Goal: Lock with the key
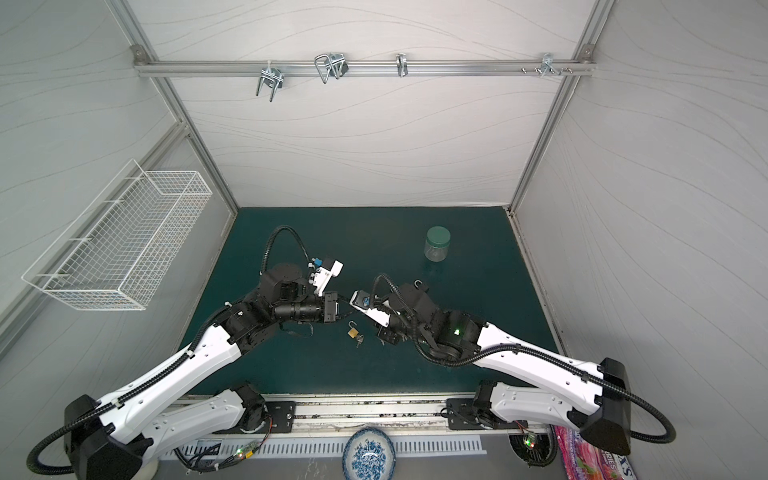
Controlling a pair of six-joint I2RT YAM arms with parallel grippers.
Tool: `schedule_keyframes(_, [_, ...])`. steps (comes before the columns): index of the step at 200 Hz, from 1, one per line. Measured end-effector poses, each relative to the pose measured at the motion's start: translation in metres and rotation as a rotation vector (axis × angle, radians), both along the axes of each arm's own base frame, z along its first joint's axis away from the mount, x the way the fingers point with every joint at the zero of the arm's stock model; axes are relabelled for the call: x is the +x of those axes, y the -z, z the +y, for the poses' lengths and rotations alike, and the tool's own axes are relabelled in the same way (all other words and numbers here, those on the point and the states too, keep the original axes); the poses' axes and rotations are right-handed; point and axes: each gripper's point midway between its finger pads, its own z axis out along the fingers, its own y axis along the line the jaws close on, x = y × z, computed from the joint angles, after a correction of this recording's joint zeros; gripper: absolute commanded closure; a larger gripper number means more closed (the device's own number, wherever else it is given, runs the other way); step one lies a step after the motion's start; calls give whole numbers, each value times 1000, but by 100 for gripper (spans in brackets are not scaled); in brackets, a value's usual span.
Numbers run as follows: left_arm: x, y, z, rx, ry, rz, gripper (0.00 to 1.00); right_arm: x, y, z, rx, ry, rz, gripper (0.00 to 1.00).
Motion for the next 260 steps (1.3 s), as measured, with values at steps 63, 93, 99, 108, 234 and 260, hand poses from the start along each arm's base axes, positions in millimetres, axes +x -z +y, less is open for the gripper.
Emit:
schedule_keyframes(63, [29,-6,42,153,-238,-80,2,38,25,-17,19,201,199,100])
schedule_keyframes(93, [46,22,82,234,-393,-34,2,62,77,-23,-100,322,364,100])
schedule_keyframes(99, [46,31,90,248,-418,-16,2,64,87,-22,-128,333,390,100])
schedule_keyframes(108, [46,45,100,268,-449,15,2,67,102,-19,-172,346,425,100])
schedule_keyframes(234, [23,118,138,317,-569,189,1,127,190,1,-424,456,588,99])
schedule_keyframes(260, [25,119,140,318,-592,198,1,141,196,6,-441,467,584,97])
